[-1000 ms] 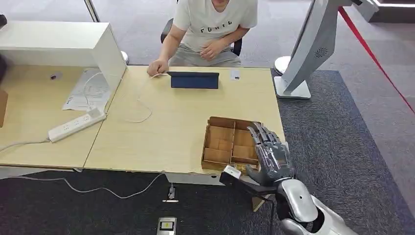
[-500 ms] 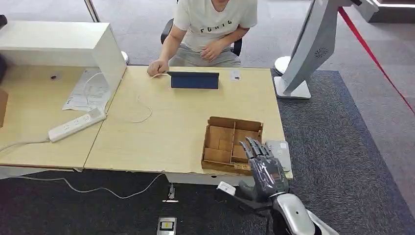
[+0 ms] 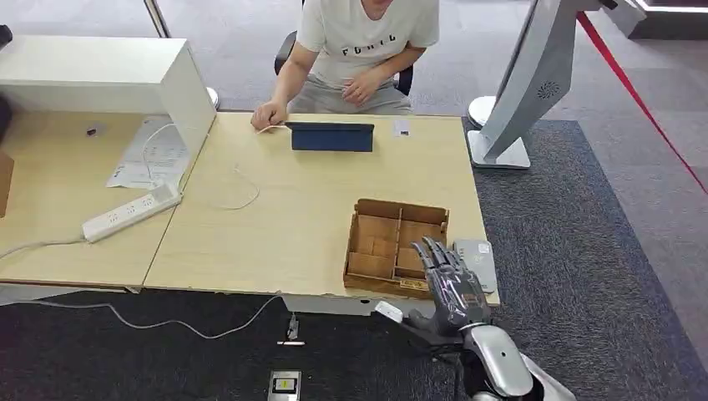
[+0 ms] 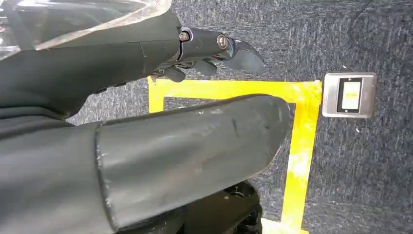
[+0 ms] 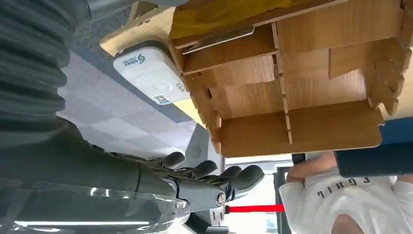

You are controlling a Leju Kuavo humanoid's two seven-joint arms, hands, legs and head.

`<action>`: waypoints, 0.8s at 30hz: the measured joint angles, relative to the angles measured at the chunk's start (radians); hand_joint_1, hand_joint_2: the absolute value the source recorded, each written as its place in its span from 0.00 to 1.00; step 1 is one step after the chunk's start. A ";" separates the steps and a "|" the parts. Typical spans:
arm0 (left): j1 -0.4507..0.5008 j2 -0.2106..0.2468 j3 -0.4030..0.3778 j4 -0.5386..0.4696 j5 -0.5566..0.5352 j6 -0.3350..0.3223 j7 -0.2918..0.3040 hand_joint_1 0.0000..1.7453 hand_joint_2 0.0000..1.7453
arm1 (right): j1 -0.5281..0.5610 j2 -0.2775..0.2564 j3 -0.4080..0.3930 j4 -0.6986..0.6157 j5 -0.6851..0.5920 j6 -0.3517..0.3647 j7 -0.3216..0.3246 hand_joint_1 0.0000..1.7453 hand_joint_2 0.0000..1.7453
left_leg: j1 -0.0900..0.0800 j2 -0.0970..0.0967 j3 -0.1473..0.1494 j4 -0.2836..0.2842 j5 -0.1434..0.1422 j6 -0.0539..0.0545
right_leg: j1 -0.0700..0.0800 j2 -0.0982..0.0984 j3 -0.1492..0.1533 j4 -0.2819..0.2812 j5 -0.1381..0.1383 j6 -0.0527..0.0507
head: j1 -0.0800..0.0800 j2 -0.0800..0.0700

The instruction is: Pass the card to the sensor for recognition and then transmit it.

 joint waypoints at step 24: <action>-0.001 0.008 0.017 0.000 -0.020 -0.003 -0.008 0.00 0.00 | -0.042 0.033 0.024 0.142 -0.042 -0.027 -0.022 0.00 1.00 | 0.000 0.000 0.000 0.000 0.000 0.000 | 0.000 0.000 0.000 0.000 0.000 0.000 | 0.000 0.000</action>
